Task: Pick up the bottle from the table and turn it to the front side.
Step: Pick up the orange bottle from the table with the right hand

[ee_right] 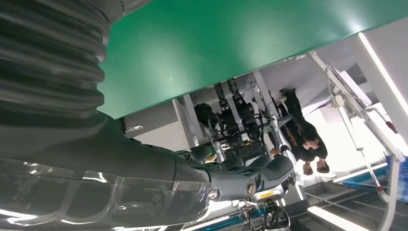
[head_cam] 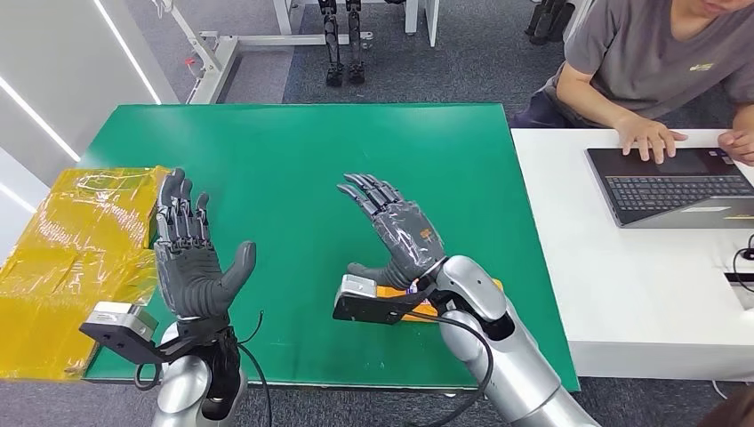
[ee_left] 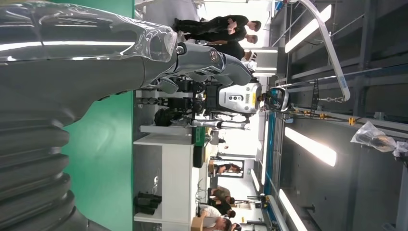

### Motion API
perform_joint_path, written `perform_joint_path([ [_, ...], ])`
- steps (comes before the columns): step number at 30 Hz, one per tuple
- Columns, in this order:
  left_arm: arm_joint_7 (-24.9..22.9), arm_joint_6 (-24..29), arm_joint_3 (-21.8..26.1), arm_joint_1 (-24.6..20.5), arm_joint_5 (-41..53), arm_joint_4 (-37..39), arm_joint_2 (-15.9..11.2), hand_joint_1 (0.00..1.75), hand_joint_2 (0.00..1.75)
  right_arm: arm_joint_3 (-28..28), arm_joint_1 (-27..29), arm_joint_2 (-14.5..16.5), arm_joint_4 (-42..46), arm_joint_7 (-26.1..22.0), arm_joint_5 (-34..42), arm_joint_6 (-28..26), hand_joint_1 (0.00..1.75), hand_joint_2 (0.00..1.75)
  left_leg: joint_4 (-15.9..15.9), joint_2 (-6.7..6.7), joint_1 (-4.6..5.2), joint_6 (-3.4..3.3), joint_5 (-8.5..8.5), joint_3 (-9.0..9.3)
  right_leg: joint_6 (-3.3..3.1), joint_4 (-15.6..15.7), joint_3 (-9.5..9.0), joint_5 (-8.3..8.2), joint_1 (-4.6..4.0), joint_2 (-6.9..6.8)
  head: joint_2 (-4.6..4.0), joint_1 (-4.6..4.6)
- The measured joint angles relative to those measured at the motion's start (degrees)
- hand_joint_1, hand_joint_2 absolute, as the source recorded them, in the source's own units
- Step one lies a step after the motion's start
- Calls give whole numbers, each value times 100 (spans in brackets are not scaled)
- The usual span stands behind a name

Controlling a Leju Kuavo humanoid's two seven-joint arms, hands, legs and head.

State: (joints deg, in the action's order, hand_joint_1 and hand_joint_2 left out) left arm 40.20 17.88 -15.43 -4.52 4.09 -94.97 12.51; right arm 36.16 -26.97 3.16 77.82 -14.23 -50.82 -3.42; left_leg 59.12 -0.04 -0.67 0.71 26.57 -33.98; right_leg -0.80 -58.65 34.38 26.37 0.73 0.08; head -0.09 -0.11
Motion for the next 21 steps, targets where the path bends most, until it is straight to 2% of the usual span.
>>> perform_joint_path([
  [3,0,8,8,-4,3,-2,-2,0,175,44,-139,-54,-153,16,-10,191,0,175,0,0,0,0,0,0,0,0,0,0,0,1,0,1],
  [5,0,4,8,-24,-1,-2,-8,0,175,151,-315,-139,-327,54,7,529,0,175,0,0,0,0,0,0,0,0,1,0,0,1,0,0],
  [9,0,-8,8,-108,-78,-2,-49,0,175,527,-805,-460,-913,-13,229,1172,0,175,3,-5,0,-3,-2,0,1,0,-1,-1,0,-5,0,2],
  [14,0,-41,1,-183,-175,2,-93,0,175,869,-1155,-794,-1409,-74,511,1463,0,175,8,-6,1,-3,-2,0,4,1,-1,-6,0,-5,0,0],
  [21,0,-118,-55,-283,-256,80,-119,0,175,1190,-1186,-1296,-1506,87,929,1824,0,175,9,-3,1,-4,-1,-2,4,2,1,-6,0,0,0,0],
])
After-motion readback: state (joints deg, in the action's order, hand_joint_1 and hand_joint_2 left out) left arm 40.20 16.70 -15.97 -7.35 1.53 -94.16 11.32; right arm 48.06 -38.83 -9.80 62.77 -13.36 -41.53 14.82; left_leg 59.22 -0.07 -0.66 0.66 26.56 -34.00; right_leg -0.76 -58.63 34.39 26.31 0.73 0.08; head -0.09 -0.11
